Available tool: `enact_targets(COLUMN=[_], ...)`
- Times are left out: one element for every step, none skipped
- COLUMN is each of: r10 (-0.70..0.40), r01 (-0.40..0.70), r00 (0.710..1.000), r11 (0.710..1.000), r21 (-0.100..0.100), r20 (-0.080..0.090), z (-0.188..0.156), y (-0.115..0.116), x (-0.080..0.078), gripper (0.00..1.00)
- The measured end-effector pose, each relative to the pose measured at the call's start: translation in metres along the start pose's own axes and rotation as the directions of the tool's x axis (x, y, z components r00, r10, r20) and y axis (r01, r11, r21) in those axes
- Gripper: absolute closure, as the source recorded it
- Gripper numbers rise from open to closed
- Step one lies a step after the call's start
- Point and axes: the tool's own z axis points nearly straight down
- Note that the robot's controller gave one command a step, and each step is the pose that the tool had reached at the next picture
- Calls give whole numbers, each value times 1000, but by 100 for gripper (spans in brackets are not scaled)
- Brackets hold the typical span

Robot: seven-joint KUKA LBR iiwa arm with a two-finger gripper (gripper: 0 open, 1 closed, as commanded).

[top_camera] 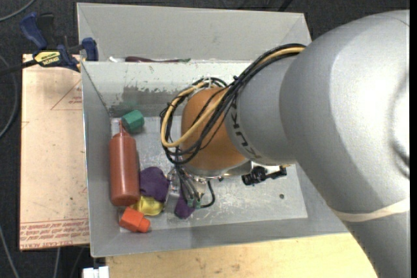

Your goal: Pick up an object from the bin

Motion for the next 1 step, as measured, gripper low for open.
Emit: enact_targets(r10=[1], r01=[-1], r00=[1000], r11=[1000], r21=[0], r20=[1], z=[-3], y=[0], x=[0], gripper=[100])
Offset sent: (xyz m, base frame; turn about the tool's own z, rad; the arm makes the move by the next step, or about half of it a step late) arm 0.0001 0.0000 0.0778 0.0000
